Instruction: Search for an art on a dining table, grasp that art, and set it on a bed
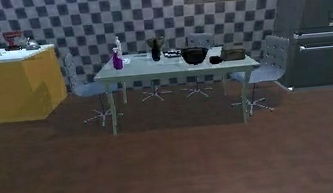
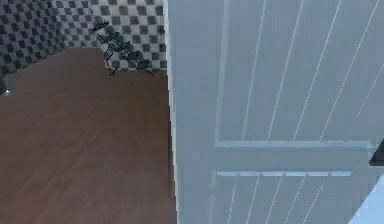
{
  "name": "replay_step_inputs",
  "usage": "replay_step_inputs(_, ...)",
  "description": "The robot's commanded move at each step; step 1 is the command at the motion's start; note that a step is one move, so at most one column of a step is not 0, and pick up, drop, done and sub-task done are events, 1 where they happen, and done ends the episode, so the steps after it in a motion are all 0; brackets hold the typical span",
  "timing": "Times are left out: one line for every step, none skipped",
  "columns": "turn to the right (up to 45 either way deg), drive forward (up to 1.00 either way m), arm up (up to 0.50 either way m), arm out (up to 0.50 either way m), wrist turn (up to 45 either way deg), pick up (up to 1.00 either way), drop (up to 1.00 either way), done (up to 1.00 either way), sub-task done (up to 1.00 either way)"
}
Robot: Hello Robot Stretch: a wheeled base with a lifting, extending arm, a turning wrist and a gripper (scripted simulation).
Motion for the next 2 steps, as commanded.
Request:
replay_step_inputs(15.0, 0.0, 0.0, 0.0, 0.0, 0.0, 0.0, 0.0, 0.0)
replay_step_inputs(0.0, 0.3, 0.0, 0.0, 0.0, 0.0, 0.0, 0.0, 0.0)
